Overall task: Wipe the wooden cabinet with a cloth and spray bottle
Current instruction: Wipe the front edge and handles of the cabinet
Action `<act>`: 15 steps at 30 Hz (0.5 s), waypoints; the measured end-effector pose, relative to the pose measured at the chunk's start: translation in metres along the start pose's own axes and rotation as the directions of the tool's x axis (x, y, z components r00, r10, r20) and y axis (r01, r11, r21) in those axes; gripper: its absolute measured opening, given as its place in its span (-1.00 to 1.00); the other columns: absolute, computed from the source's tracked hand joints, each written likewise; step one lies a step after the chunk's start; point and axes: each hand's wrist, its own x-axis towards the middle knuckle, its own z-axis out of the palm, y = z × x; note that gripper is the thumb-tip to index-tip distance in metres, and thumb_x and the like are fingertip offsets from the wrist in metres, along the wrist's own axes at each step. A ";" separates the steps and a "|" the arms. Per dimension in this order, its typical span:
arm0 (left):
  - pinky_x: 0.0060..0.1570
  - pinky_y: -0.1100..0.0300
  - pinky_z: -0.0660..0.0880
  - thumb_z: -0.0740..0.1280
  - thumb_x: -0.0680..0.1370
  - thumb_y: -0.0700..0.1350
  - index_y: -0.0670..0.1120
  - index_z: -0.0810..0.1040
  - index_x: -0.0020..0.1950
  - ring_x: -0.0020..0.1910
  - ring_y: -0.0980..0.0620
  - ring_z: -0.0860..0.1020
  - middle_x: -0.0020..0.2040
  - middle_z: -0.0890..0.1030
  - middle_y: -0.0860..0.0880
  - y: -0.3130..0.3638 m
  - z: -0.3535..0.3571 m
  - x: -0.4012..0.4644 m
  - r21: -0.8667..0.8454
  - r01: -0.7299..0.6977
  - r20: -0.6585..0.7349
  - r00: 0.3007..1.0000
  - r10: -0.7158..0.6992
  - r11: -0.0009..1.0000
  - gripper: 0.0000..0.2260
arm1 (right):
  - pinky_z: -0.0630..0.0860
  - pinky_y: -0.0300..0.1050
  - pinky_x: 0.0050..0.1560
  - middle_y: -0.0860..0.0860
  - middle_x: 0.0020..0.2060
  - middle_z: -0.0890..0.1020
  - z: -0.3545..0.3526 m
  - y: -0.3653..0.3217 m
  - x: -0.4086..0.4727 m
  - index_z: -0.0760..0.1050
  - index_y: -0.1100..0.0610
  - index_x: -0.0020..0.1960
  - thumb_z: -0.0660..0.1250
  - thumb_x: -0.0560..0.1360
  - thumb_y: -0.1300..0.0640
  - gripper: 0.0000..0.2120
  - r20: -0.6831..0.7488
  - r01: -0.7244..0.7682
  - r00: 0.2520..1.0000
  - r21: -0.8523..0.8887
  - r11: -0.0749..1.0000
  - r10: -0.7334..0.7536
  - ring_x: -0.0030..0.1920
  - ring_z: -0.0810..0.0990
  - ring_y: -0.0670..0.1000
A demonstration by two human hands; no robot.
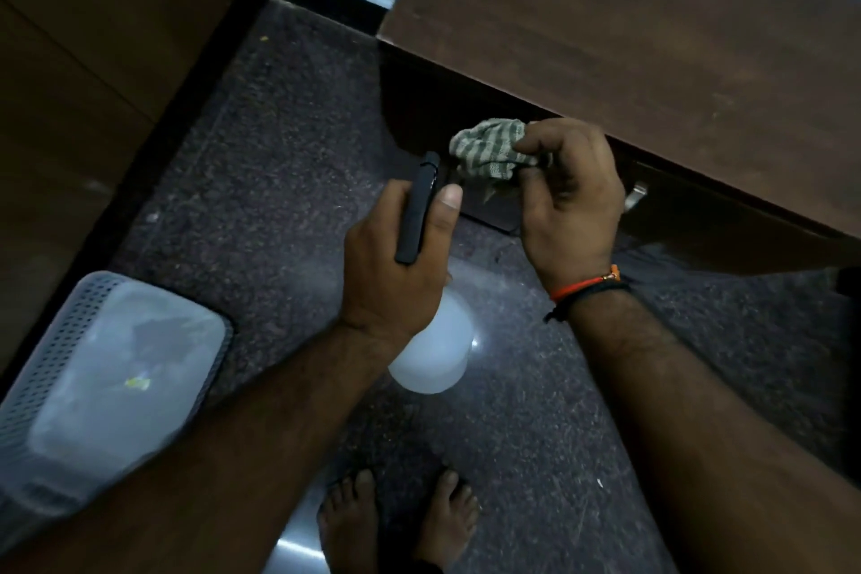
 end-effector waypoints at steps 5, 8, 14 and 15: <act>-0.34 -0.13 0.59 0.21 0.54 0.30 -0.13 0.54 -0.06 -0.42 -0.11 0.65 -0.24 0.69 -0.20 0.002 -0.040 0.010 0.024 0.018 -0.123 0.992 -0.015 1.000 -0.52 | 0.47 -0.22 0.13 0.10 -0.04 0.57 0.039 -0.041 0.003 0.53 0.22 0.00 0.32 0.43 0.43 -0.80 -0.021 -0.063 0.997 0.179 0.982 0.068 0.04 0.54 -0.04; -0.31 -0.12 0.58 0.21 0.53 0.31 -0.12 0.53 -0.07 -0.41 -0.13 0.65 -0.23 0.69 -0.20 0.006 -0.064 0.014 0.038 0.021 -0.193 0.981 -0.013 0.999 -0.52 | 0.46 -0.19 0.20 0.14 0.03 0.60 0.061 -0.070 0.005 0.48 0.12 0.03 0.30 0.45 0.43 -0.73 0.015 -0.089 0.996 0.291 0.953 0.089 0.12 0.58 0.04; -0.23 -0.12 0.59 0.20 0.53 0.33 0.05 0.46 -0.13 -0.36 -0.14 0.67 -0.21 0.70 -0.14 0.017 -0.130 0.019 0.072 0.051 -0.338 0.941 -0.024 0.996 -0.65 | 0.46 -0.22 0.23 0.05 0.08 0.61 0.102 -0.135 0.007 0.43 0.02 0.05 0.26 0.46 0.43 -0.66 0.130 -0.093 0.991 0.397 0.913 0.044 0.16 0.58 0.00; -0.23 -0.12 0.59 0.21 0.53 0.33 0.03 0.48 -0.12 -0.36 -0.15 0.67 -0.23 0.69 -0.14 0.019 -0.144 0.017 0.081 0.058 -0.372 0.928 -0.024 0.995 -0.62 | 0.47 -0.23 0.24 0.04 0.08 0.61 0.108 -0.148 0.007 0.42 -0.01 0.04 0.26 0.46 0.43 -0.64 0.152 -0.098 0.988 0.419 0.903 0.037 0.16 0.59 -0.01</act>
